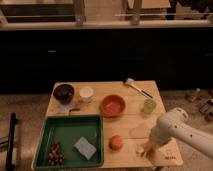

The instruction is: Place banana in red bowl

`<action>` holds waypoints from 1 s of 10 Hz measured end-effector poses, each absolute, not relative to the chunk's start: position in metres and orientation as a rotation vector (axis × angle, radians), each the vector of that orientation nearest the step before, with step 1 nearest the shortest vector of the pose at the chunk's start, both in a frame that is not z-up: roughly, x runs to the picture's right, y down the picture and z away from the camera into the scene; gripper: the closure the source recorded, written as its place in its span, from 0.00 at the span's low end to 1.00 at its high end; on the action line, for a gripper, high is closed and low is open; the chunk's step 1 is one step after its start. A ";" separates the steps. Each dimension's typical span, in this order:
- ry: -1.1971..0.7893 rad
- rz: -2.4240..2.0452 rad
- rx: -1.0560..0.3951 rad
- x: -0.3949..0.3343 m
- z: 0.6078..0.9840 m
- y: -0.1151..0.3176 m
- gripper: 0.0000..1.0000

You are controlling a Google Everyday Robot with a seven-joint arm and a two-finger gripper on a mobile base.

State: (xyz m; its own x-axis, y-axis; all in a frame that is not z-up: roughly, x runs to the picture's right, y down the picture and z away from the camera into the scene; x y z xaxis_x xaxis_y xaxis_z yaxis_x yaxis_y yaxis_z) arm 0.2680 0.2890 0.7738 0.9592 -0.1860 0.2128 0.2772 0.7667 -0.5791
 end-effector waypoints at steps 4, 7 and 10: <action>-0.168 -0.330 -0.621 0.255 0.767 0.255 1.00; -0.202 -0.421 -0.600 0.220 0.766 0.232 1.00; -0.239 -0.506 -0.581 0.186 0.766 0.208 1.00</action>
State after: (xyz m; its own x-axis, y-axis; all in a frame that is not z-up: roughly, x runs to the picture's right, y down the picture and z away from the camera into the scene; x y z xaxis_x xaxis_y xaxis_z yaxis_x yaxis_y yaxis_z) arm 0.1859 0.2080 0.7656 0.8516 -0.3877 0.3528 0.5189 0.7190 -0.4624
